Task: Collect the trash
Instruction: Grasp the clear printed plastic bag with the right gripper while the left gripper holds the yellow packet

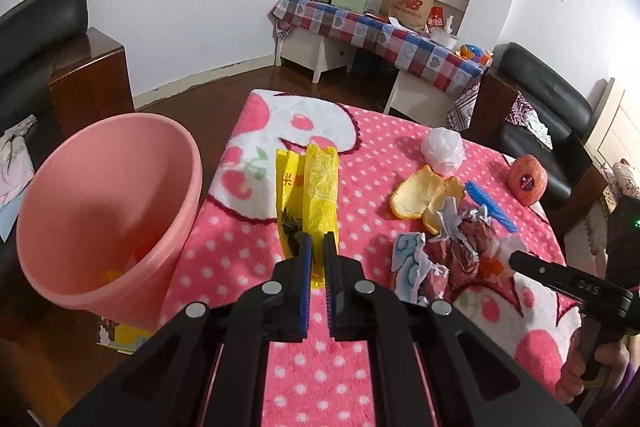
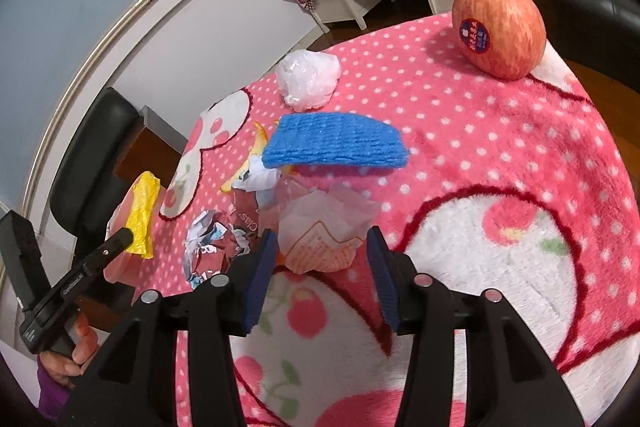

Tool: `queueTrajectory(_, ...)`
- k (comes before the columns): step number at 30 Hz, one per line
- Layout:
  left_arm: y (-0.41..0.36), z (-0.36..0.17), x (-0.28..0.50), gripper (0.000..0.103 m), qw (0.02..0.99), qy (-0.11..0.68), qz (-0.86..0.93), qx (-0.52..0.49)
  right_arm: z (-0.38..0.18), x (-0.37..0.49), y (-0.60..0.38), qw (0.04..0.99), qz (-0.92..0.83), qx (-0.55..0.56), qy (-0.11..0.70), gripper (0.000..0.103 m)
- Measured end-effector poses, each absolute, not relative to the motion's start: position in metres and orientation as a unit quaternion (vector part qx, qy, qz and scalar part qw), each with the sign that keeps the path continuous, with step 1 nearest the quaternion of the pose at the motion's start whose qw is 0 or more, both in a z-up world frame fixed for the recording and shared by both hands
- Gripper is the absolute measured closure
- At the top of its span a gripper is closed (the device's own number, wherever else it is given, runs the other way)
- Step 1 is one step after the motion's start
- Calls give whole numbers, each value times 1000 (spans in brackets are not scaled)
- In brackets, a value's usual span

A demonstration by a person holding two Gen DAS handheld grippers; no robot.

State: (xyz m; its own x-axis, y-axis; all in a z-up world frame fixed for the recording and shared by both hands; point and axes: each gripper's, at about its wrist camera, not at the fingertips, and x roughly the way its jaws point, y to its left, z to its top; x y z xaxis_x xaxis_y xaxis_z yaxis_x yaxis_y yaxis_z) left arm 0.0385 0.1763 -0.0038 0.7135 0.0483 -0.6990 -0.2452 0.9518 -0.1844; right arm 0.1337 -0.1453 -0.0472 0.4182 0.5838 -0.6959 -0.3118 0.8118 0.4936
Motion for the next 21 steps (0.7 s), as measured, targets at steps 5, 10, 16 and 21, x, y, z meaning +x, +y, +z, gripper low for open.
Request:
queueTrajectory(5,172,4,25,98,920,361,81,-131,-50,131,-148,826,273,152,469,88)
queueTrajectory(10,170,11,14,98,924,351,82,-128,-45,123,-156,832,273,149,459,94)
queueTrajectory(16,169,17,13,98,927,345,80,-126,-30,113,-172,850,263,144,432,97)
queueTrajectory(21,169,20,11,98,928,342,76,-129,-10,105,-182,868,259,138,402,102)
